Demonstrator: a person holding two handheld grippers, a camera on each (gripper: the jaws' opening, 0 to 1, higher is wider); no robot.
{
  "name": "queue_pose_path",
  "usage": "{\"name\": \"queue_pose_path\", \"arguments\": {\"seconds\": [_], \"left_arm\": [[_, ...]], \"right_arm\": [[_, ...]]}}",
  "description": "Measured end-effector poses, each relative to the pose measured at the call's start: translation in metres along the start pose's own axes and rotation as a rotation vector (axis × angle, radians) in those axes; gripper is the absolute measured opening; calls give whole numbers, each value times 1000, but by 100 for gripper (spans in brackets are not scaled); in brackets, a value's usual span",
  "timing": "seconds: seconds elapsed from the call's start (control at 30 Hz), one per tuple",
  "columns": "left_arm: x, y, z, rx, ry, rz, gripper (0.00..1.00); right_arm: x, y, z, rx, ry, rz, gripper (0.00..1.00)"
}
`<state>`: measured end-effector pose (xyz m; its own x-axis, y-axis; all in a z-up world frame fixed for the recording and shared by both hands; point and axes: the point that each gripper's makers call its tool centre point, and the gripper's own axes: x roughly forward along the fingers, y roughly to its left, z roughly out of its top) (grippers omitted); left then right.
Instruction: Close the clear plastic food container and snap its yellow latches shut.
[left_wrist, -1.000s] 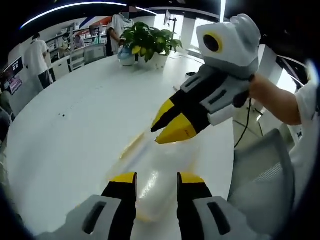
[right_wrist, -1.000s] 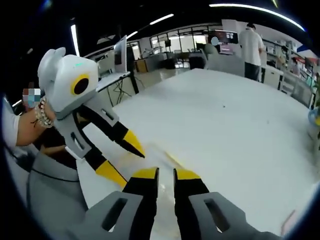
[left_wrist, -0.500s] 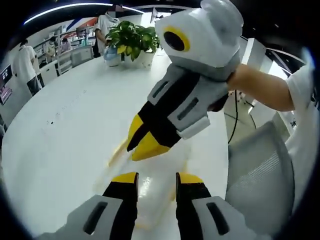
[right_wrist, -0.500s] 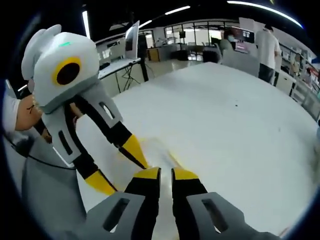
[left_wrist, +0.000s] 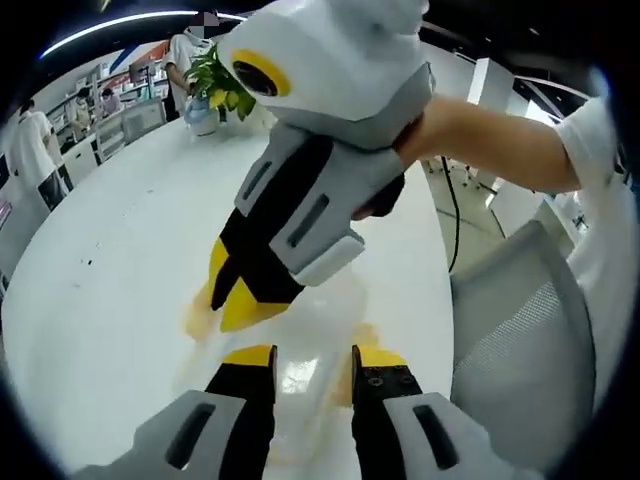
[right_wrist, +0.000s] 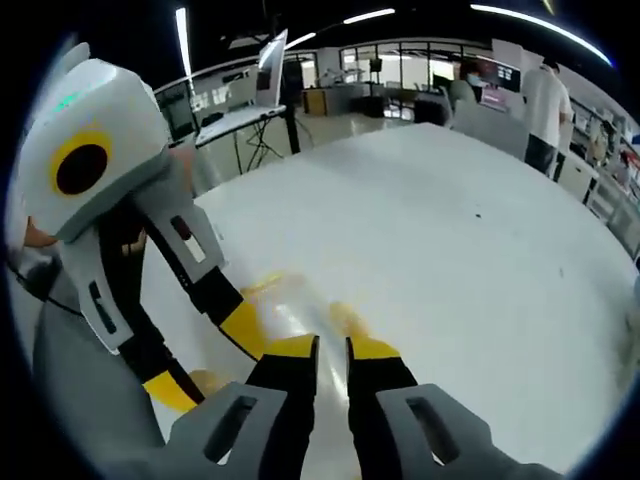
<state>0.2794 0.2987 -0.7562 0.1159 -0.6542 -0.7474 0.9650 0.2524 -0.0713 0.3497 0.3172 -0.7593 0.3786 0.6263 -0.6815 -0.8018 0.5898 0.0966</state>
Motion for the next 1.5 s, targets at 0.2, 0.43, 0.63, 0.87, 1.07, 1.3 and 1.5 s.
{"name": "queue_pose_path", "arguments": {"seconds": [0.2, 0.43, 0.63, 0.87, 1.07, 1.3, 1.5], "left_arm": [[2, -5, -4, 65, 10, -16, 29], [4, -6, -8, 111, 16, -16, 36], [5, -6, -8, 123, 4, -12, 37], [6, -6, -8, 149, 4, -3, 38], [8, -7, -8, 192, 4, 15, 39], [12, -9, -11, 359, 35, 72, 41], [19, -7, -8, 438, 52, 107, 40]], "right_arm": [[2, -4, 3, -17, -8, -3, 15], [8, -5, -1, -46, 34, 33, 22], [13, -5, -5, -31, 59, 85, 28], [12, 0, -10, 7, 89, 170, 31], [12, 4, -12, -12, 125, 254, 35], [7, 7, -17, -123, 208, 352, 34], [9, 6, -16, -155, 264, 391, 32]]}}
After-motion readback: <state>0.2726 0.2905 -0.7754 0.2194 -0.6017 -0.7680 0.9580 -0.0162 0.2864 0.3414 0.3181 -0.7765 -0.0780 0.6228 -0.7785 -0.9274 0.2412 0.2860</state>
